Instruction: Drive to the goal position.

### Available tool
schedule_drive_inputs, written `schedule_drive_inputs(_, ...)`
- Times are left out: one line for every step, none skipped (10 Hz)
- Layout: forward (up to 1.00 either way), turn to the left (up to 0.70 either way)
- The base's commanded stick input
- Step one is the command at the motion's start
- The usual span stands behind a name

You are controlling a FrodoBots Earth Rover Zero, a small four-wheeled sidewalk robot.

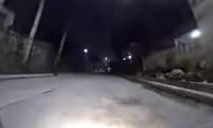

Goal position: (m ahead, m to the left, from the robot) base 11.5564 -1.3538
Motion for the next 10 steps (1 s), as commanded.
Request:
schedule_drive_inputs(0.7, 0.0)
schedule_drive_inputs(0.7, 0.0)
schedule_drive_inputs(0.7, 0.0)
schedule_drive_inputs(0.7, 0.0)
schedule_drive_inputs(0.7, 0.0)
schedule_drive_inputs(0.7, 0.0)
schedule_drive_inputs(0.7, 0.0)
schedule_drive_inputs(0.7, 0.0)
schedule_drive_inputs(0.7, 0.0)
schedule_drive_inputs(0.7, 0.0)
